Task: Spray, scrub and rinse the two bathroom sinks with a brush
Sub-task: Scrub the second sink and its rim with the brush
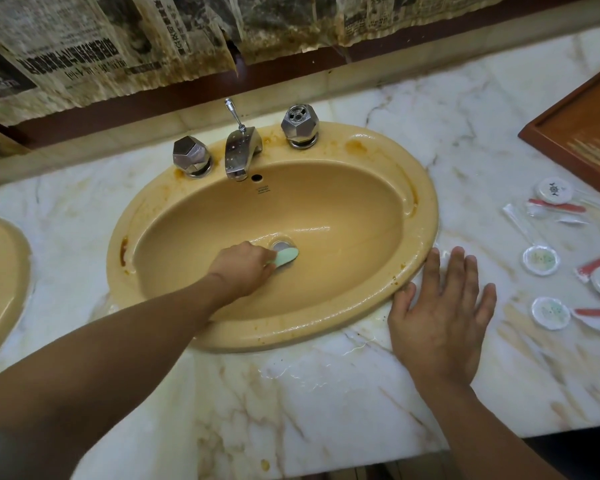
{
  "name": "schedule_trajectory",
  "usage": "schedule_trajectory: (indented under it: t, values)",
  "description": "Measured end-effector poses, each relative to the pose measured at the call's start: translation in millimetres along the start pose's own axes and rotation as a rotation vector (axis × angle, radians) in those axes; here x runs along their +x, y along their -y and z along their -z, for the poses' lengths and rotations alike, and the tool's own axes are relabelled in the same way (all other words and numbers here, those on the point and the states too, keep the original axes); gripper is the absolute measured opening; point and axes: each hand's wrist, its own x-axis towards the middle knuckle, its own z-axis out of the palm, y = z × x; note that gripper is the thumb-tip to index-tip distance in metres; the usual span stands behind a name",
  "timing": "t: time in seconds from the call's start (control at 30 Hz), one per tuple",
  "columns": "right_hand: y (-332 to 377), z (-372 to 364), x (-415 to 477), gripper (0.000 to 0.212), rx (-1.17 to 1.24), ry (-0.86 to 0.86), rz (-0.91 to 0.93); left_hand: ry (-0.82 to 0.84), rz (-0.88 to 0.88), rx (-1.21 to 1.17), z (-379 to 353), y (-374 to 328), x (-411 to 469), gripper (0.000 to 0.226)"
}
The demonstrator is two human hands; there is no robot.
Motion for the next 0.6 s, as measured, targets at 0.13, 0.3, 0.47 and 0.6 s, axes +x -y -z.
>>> schedule_trajectory:
  t: [0.13, 0.3, 0.47, 0.6]
  values:
    - [-0.2, -0.8, 0.6, 0.063, 0.002, -0.006, -0.002, 0.074, 0.035, -0.106, 6.7, 10.9, 0.0, 0.036]
    - [-0.7, -1.2, 0.1, 0.063, 0.015, -0.010, -0.006, 0.268, 0.270, -0.030, 32.9, 84.1, -46.0, 0.037]
    - [-0.3, -0.4, 0.1, 0.063, 0.019, -0.004, -0.009, 0.302, 0.355, 0.095, 56.7, 55.8, -67.3, 0.068]
    - [-0.2, 0.7, 0.5, 0.064, 0.015, 0.008, -0.011, 0.451, 0.162, -0.228, 65.5, -1.9, -70.8, 0.049]
